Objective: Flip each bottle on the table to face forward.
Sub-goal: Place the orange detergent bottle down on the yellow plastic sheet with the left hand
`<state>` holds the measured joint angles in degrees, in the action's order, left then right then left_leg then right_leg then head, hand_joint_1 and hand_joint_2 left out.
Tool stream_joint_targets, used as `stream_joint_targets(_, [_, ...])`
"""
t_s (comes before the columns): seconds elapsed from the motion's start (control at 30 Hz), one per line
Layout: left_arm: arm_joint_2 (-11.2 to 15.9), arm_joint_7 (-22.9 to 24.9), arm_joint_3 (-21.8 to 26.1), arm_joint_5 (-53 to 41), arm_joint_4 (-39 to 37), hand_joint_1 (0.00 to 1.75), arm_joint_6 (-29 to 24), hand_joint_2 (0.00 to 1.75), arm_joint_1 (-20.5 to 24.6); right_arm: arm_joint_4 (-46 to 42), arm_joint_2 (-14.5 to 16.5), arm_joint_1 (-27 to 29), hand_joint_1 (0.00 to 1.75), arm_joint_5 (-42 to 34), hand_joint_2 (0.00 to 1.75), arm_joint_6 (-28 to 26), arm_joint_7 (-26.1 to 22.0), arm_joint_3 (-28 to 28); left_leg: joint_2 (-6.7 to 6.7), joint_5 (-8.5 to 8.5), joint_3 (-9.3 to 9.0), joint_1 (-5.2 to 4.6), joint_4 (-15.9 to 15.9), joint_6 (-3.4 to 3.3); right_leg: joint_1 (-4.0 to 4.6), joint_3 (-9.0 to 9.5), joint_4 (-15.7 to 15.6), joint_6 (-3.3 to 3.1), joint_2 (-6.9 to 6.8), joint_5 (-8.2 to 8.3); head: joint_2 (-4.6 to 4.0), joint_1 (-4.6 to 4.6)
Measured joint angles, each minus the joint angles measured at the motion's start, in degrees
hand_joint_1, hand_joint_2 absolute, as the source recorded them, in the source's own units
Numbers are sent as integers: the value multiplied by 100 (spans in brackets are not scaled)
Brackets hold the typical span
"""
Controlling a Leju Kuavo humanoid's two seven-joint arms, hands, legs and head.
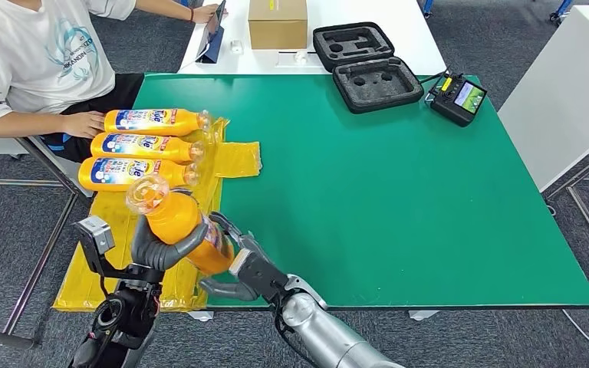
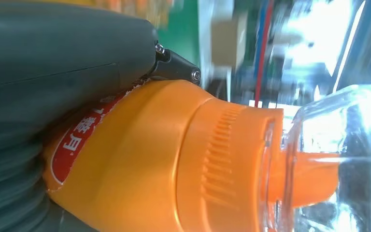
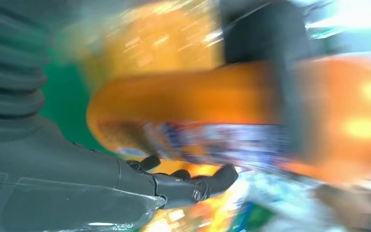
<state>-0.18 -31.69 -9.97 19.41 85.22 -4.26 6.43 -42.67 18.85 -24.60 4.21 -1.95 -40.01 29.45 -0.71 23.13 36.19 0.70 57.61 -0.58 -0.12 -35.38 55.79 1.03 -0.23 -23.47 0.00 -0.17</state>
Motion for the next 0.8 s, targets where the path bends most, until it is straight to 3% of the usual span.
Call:
stream_joint_targets(0.13, [19,-161,169,-292,-5,175,-276,175,44,-971,-71,202,0,-339,0,296,-8,-37,1,0,0,0,0,0,0,0,0,0,-2,-1,0,1])
stream_joint_targets(0.3, [32,-175,245,-320,-7,175,-320,175,81,-1536,-123,326,0,-372,0,332,-6,-71,1,0,0,-1,0,0,0,1,0,0,-1,1,0,1])
stream_joint_targets(0.8, [38,-177,302,-335,-9,175,-328,175,100,-1930,-173,415,0,-404,0,341,-5,-85,2,0,0,0,0,0,0,0,0,0,0,0,0,1])
